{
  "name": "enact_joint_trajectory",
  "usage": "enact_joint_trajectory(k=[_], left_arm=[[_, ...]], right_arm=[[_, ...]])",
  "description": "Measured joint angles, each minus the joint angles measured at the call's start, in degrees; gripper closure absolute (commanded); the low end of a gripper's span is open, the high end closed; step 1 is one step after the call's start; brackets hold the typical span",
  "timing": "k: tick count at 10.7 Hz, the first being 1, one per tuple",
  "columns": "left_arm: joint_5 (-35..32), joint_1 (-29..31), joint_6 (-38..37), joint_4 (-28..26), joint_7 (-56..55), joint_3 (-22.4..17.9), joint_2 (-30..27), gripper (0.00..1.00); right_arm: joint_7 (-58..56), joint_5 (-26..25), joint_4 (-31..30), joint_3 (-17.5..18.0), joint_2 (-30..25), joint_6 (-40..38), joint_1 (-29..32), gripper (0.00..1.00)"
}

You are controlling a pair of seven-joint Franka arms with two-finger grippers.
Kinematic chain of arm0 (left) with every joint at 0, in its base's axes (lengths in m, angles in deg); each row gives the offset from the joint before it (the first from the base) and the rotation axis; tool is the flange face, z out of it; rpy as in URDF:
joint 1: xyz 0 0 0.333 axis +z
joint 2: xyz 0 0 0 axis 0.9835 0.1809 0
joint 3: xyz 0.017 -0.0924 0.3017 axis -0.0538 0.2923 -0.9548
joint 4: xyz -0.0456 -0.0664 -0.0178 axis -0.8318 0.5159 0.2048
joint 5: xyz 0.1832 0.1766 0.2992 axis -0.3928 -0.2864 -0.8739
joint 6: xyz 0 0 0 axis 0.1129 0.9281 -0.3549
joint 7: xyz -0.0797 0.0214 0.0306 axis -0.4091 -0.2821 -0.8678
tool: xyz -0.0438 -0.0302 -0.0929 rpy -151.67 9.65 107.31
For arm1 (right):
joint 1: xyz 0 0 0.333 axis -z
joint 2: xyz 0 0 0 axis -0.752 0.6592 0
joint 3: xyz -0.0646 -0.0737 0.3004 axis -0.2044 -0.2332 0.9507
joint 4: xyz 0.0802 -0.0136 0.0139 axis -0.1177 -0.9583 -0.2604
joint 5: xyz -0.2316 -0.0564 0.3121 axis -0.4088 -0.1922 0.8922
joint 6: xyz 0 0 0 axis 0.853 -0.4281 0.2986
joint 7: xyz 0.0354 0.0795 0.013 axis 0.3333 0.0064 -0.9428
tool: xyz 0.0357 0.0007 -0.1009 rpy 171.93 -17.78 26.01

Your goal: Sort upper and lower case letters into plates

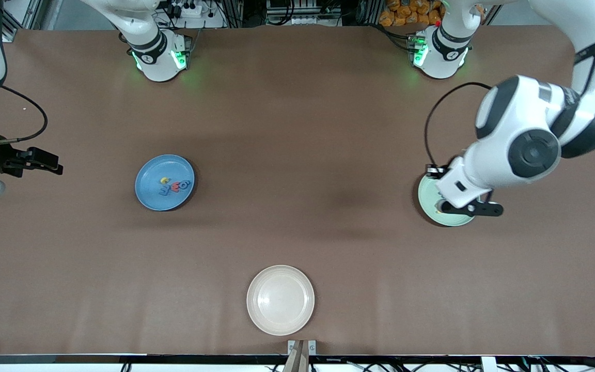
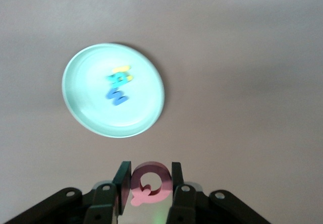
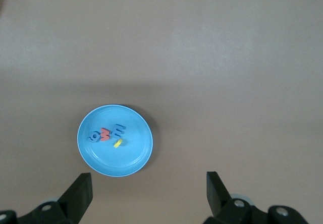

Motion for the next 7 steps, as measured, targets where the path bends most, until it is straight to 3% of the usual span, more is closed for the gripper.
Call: enact_joint_trajectory(k=[4,5,6,7], left_arm=[[0.04,0.85,10.86,-9.78,9.58,-6.47,1.72,1.0],[0.04,0.98,12.7,-10.88,10.58,-7.42,3.03,0.95],[0.04,1.02,13.53,-11.07,10.97,-7.9,4.25,0.4],[0.04,1.01,13.8,-11.07,10.98,-8.02,4.93,0.0]], right_arm=[[1.78,0.01,-6.32,0.4,-3.24,4.0,-2.19,0.0],[1.93,0.01,-7.06,0.35,-3.77,4.13,-2.93,0.0],[2.17,0.01,-8.25,0.17,-4.42,4.82,-3.51,0.0],[2.28,0.01,-9.7,-0.48,-5.2,6.05,-3.99,0.0]])
